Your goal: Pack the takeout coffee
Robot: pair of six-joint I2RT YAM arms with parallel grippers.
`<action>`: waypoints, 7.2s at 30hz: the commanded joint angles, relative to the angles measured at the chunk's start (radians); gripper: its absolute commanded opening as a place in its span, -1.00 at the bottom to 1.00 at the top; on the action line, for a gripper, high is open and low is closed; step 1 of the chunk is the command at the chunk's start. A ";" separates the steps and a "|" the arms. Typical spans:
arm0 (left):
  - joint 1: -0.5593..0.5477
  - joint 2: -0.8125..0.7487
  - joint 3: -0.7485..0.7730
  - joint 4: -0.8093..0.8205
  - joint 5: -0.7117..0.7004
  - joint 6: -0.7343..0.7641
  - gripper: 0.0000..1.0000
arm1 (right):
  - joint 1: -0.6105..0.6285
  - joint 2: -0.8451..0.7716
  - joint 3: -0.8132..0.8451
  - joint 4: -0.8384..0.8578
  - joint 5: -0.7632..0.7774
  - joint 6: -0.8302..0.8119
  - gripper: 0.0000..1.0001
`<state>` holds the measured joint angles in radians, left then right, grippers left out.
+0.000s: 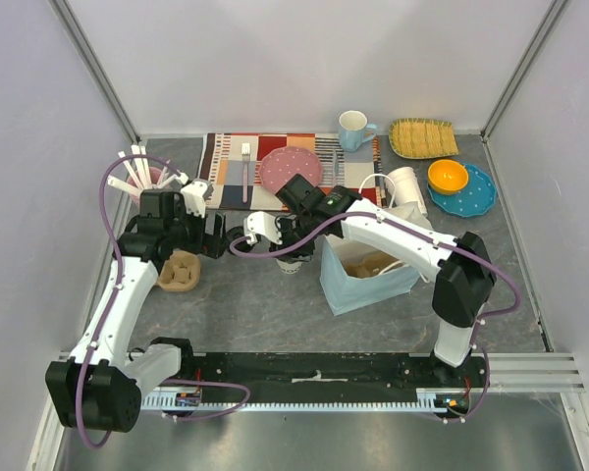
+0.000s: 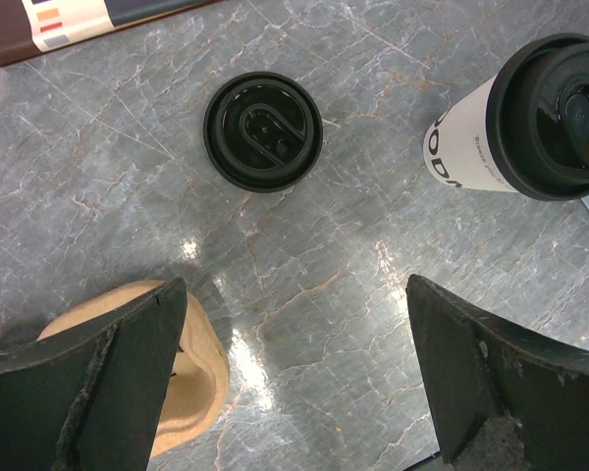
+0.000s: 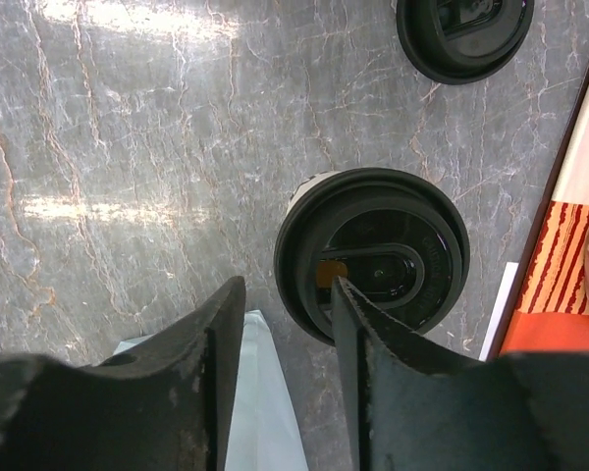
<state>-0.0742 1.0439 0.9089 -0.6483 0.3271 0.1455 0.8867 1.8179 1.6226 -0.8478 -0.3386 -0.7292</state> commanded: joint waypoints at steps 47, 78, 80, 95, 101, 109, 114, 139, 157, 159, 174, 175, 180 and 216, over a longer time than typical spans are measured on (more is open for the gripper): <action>0.005 0.038 0.061 0.029 0.039 0.017 0.99 | 0.020 0.037 0.062 0.001 0.069 0.004 -0.97; 0.005 0.065 0.110 -0.011 0.119 0.031 0.99 | 0.058 -0.057 0.312 -0.146 0.066 0.326 -1.00; 0.005 0.071 0.113 -0.011 0.122 0.029 0.99 | 0.063 -0.066 0.335 -0.157 0.059 0.350 -1.00; 0.005 0.088 0.150 -0.011 0.162 0.020 0.99 | 0.067 -0.138 0.579 -0.272 0.153 0.531 -1.00; 0.004 0.087 0.150 -0.010 0.174 0.025 0.99 | 0.067 -0.219 0.589 -0.289 0.158 0.605 -1.00; 0.004 0.084 0.154 -0.005 0.187 0.023 0.99 | 0.066 -0.344 0.579 -0.324 0.240 0.674 -1.00; 0.004 0.084 0.157 -0.001 0.194 0.019 0.99 | 0.066 -0.391 0.577 -0.362 0.292 0.711 -1.00; -0.107 0.108 0.179 0.004 0.216 -0.006 0.99 | 0.063 -0.471 0.461 -0.603 0.457 0.818 -1.00; -0.131 0.064 0.146 -0.020 0.213 0.017 0.99 | -0.061 -0.407 0.347 -0.554 0.345 0.783 -1.00; -0.133 0.071 0.151 -0.022 0.213 0.019 0.99 | -0.069 -0.411 0.323 -0.554 0.342 0.786 -1.00; -0.145 0.097 0.157 -0.019 0.213 0.023 0.99 | -0.081 -0.482 -0.013 -0.349 0.256 0.771 -1.00; -0.145 0.097 0.156 -0.019 0.211 0.023 0.99 | -0.083 -0.485 -0.039 -0.317 0.248 0.768 -1.00; -0.147 0.100 0.154 -0.019 0.208 0.023 0.99 | -0.088 -0.496 -0.110 -0.245 0.227 0.761 -1.00; -0.148 0.111 0.156 -0.019 0.188 0.040 0.99 | -0.131 -0.494 -0.448 -0.033 0.110 0.780 -1.00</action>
<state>-0.2165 1.1587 1.0500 -0.6720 0.5247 0.1558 0.7563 1.3357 1.2057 -0.8822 -0.2134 0.0486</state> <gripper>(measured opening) 0.993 0.098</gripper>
